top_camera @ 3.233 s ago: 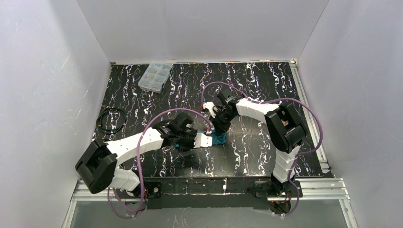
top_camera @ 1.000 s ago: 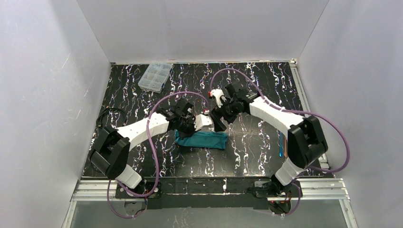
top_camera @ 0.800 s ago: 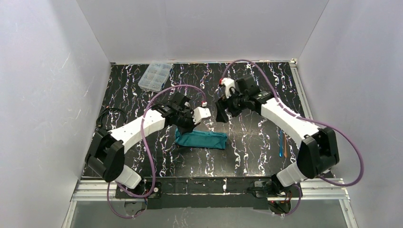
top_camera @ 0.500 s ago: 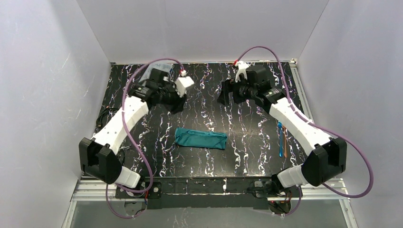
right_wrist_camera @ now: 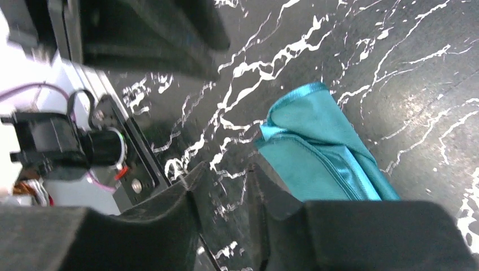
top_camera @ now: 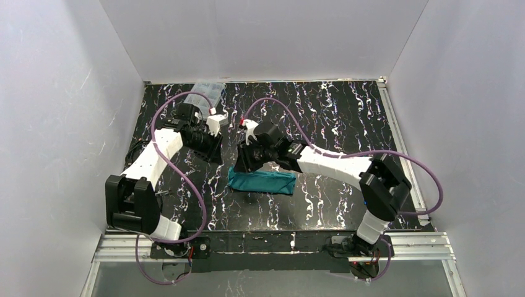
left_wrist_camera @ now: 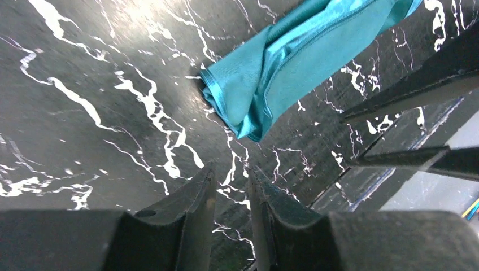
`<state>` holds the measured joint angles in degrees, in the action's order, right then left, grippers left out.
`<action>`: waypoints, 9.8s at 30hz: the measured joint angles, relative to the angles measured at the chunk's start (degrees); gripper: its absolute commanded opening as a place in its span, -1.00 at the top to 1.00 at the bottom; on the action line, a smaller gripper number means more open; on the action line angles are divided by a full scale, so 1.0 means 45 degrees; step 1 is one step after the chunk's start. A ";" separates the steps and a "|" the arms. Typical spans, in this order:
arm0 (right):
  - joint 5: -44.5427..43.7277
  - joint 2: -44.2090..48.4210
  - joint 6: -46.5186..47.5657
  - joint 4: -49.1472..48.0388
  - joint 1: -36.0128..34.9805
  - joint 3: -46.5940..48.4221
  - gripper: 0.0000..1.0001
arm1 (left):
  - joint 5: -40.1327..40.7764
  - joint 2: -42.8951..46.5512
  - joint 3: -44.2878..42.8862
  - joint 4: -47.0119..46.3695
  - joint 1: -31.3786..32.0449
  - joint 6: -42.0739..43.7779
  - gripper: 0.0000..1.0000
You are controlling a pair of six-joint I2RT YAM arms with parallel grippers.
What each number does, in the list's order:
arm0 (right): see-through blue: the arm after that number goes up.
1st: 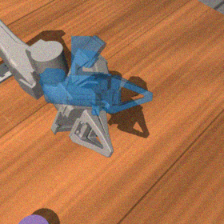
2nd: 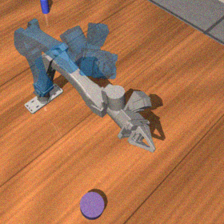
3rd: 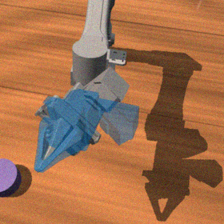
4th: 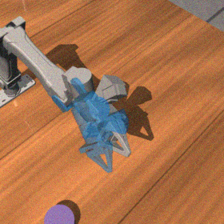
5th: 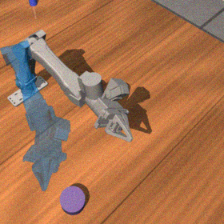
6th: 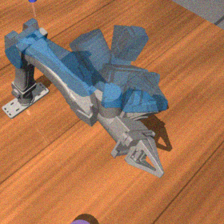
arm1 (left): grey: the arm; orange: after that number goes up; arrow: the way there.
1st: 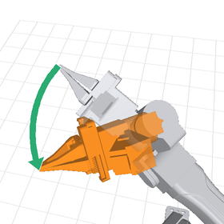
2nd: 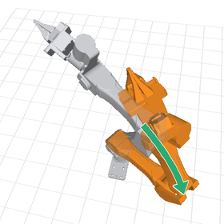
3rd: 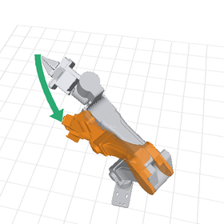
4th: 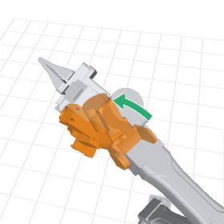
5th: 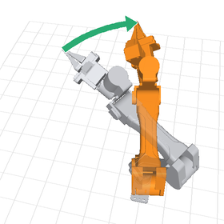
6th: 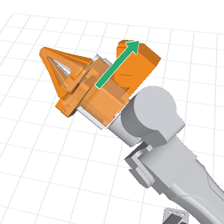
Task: Fold the napkin into a case and place the utensils inside
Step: Stuff the top corner of the smaller-rectangle-folded napkin into the folded napkin.
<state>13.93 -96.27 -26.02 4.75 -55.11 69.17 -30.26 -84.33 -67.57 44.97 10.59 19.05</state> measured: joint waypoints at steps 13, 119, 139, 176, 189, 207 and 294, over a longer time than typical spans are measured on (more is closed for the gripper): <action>-0.0933 -0.2312 -0.1651 -0.0957 -0.0408 0.0107 -0.52 | -0.0204 0.0175 0.0544 -0.0515 0.0029 -0.0359 0.53; -0.1685 -0.2929 -0.5207 -0.4265 0.0175 -0.2385 0.52 | 0.1564 0.1175 0.3283 -0.3026 0.3619 0.3410 0.64; -0.0913 -0.2929 -0.6207 -0.5678 0.0423 -0.3060 0.51 | 0.3827 0.0486 0.4269 -0.5100 0.5100 0.3866 0.73; -0.0335 -0.3220 -0.7276 -0.6771 0.0719 -0.3512 0.50 | 0.5217 -0.0248 0.4274 -0.5663 0.5974 0.3099 0.93; -0.0340 -0.3220 -0.7689 -0.7441 0.0733 -0.3895 0.43 | 0.5639 -0.0248 0.4692 -0.6348 0.6232 0.3410 1.00; -0.0500 -0.3215 -0.8845 -0.9078 0.0753 -0.4736 0.20 | 0.5450 0.0452 0.4478 -0.5629 0.6324 0.2375 1.00; -0.0952 -0.2841 -1.0880 -1.2080 0.1064 -0.6737 0.54 | 0.3852 -0.0321 0.4673 -0.7077 0.5654 0.3876 1.00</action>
<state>9.65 -109.06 -74.98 -49.60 -50.33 38.85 -12.93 -85.78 -46.54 13.13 36.03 36.49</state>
